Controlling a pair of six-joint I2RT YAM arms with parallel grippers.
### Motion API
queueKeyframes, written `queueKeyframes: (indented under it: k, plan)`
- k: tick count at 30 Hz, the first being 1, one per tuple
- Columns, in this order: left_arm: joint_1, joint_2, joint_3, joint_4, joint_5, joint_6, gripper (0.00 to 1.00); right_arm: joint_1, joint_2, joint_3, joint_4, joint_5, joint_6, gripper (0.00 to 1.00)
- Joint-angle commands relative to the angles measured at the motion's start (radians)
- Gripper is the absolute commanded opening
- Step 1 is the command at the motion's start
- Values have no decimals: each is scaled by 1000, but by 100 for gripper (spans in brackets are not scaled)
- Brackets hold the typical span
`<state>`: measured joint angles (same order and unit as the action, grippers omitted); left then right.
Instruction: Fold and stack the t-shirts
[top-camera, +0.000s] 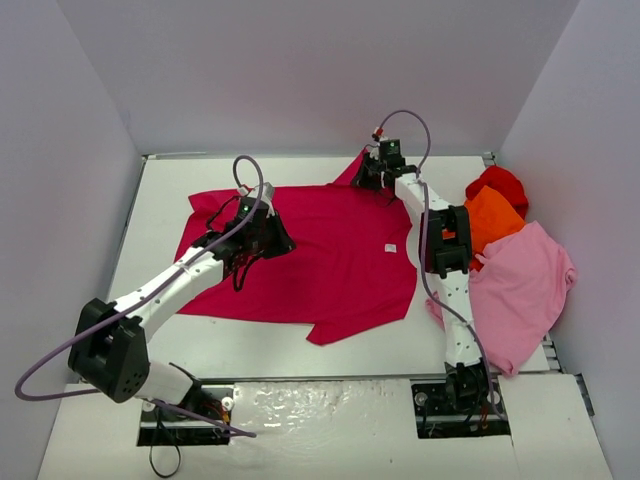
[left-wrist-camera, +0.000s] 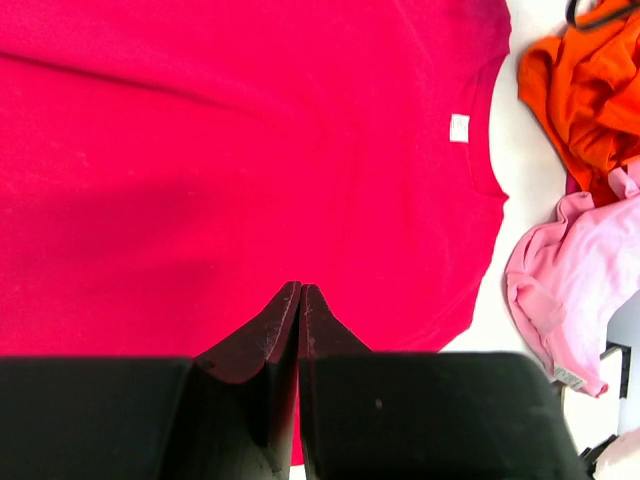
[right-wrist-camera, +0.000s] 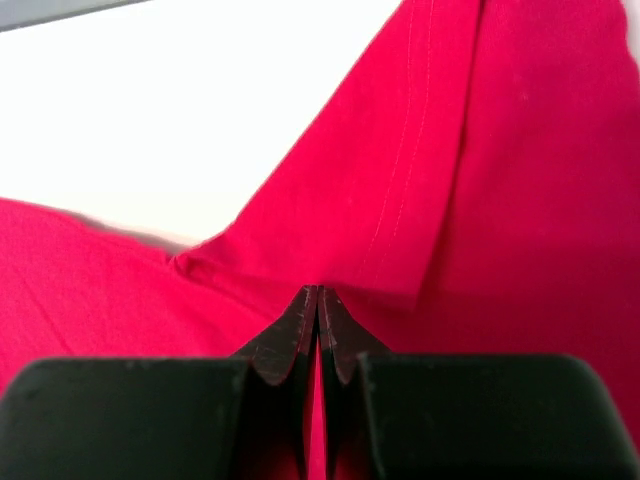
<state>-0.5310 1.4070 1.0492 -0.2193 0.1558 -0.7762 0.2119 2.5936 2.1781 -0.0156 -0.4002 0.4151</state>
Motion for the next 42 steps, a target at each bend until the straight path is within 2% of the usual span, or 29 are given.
queueKeyframes:
  k: [1,3,5,8,9,12,16,22,26,27,29,33,34,37,39,42]
  plan:
    - [-14,-6,0,69,-11,-25,0,7,100,211,49,-39,43,0]
    - [-22,-10,-12,70,-19,-28,0,7,136,259,105,-83,83,0]
    - [-29,-16,-22,66,-26,-28,0,9,117,235,171,-133,104,0]
    - [-34,-27,-30,60,-45,-26,0,24,9,71,251,-152,69,0]
    - [-35,-33,-37,61,-52,-25,0,31,-71,2,256,-136,31,0]
    - [-37,-36,-41,58,-61,-22,0,37,-149,-121,227,-108,-37,0]
    - [-45,-42,-38,57,-64,-21,0,37,-210,-200,186,-92,-81,0]
    - [-54,-50,-50,57,-72,-29,0,35,-211,-230,151,-71,-95,0]
    - [-55,-43,-63,51,-72,-35,0,39,-288,-354,152,-31,-125,1]
    - [-55,-34,-57,41,-75,-29,0,40,-312,-379,150,-19,-134,3]
    - [-53,-9,-23,0,-91,-1,0,43,-363,-440,122,35,-150,16]
    - [-50,112,176,-161,-233,129,0,58,-481,-557,66,112,-124,21]
    - [-48,161,242,-205,-276,160,0,67,-515,-588,60,124,-113,19]
    - [-28,299,395,-286,-344,226,0,100,-599,-668,32,173,-98,1]
    - [-10,427,480,-338,-373,248,0,113,-661,-710,0,227,-95,0]
    - [21,513,519,-346,-352,242,0,116,-714,-773,-50,232,-90,0]
